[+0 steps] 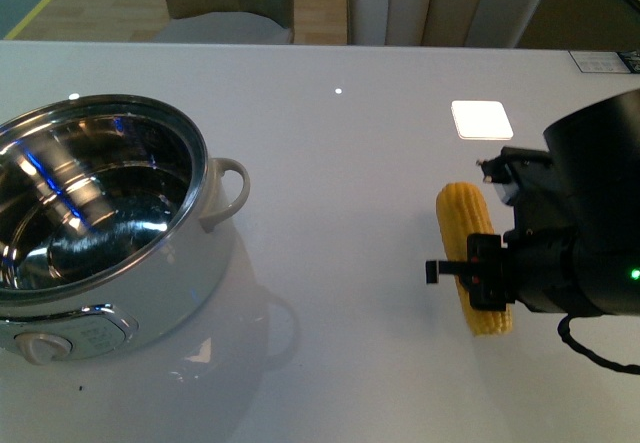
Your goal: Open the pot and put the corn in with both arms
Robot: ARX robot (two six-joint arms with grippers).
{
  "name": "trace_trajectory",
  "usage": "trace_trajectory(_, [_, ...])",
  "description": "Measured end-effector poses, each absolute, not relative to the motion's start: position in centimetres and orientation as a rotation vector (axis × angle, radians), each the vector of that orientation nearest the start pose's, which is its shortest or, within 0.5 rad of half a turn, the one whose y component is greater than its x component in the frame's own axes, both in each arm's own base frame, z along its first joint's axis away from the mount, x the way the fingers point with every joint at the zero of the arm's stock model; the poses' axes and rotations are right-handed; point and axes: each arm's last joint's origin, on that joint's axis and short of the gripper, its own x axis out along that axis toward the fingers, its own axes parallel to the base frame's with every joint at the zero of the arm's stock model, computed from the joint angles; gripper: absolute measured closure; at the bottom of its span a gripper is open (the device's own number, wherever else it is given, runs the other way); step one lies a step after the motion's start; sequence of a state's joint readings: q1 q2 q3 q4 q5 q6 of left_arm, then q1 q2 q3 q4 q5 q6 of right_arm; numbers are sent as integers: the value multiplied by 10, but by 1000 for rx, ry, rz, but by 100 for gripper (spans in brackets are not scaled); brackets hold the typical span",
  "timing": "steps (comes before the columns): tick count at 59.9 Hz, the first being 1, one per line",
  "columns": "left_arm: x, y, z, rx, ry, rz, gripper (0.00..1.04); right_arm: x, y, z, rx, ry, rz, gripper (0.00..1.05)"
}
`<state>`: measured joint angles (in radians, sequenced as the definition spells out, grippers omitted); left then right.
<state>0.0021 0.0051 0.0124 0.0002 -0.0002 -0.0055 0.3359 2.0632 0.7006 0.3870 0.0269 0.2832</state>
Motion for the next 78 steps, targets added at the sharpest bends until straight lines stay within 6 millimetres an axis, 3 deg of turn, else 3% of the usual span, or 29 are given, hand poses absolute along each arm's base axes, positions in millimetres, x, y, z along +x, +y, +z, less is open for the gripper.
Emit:
trace_trajectory(11, [97, 0, 167, -6, -8, 2, 7, 291, 122, 70, 197, 919, 217, 88])
trace_trajectory(25, [97, 0, 167, -6, -7, 3, 7, 302, 180, 123, 321, 837, 375, 90])
trace_trajectory(31, [97, 0, 167, -6, -8, 2, 7, 309, 201, 134, 360, 841, 418, 90])
trace_trajectory(50, [97, 0, 167, -6, -7, 2, 7, 338, 270, 135, 513, 945, 509, 90])
trace_trajectory(78, [97, 0, 167, -6, -7, 2, 7, 348, 322, 121, 578, 1044, 545, 90])
